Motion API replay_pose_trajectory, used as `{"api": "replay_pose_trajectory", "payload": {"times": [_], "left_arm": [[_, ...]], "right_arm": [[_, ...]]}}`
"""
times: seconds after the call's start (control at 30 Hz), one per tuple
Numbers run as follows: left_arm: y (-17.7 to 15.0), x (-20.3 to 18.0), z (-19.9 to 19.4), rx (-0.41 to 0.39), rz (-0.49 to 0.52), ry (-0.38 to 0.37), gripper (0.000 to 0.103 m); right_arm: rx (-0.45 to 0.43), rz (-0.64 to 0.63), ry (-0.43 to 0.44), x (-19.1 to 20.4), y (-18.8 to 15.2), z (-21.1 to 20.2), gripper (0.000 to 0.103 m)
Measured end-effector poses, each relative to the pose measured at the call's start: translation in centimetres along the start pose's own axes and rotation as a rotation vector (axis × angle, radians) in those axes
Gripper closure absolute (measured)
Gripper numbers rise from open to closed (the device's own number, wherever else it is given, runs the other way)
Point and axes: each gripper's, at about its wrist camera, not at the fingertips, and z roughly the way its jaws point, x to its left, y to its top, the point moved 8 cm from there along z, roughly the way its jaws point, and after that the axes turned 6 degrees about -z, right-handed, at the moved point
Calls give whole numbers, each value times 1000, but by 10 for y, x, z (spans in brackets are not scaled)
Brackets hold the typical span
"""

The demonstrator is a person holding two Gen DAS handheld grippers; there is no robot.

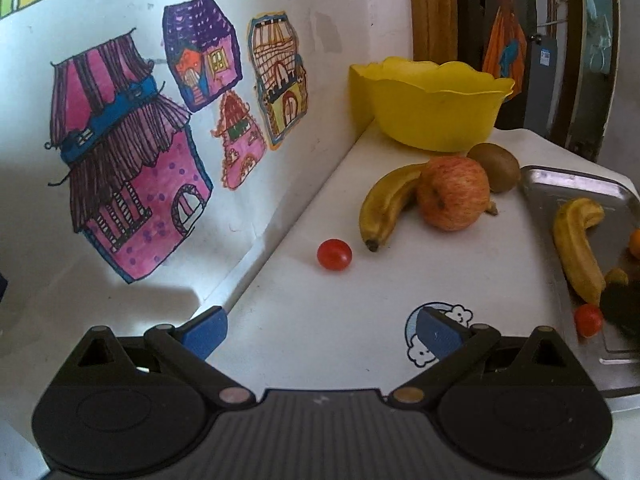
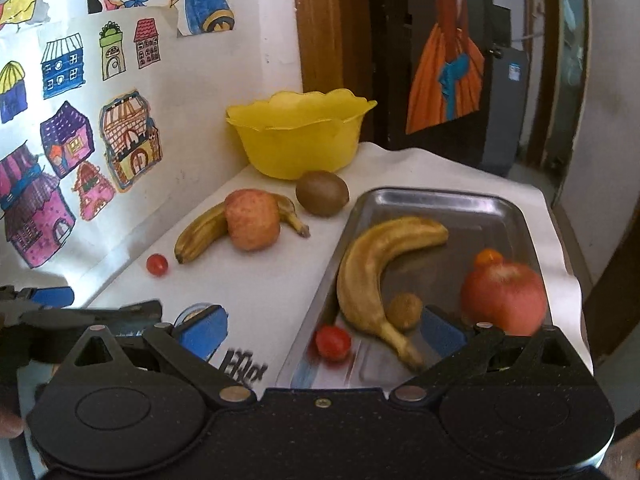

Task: Organize fruits
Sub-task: 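Lower the right tool onto the red apple resting on the banana and close it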

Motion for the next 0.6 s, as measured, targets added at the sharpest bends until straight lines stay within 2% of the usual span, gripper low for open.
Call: {"api": "replay_pose_trajectory", "payload": {"times": [0.17, 0.4, 0.6], "left_arm": [[1, -4, 10, 11, 3, 14, 1], [4, -15, 27, 2, 80, 33, 1], [8, -22, 41, -17, 92, 29, 1]], "right_arm": [[25, -40, 46, -6, 13, 24, 1], [14, -116, 169, -3, 41, 56, 1], [64, -125, 251, 10, 54, 93, 1]]}}
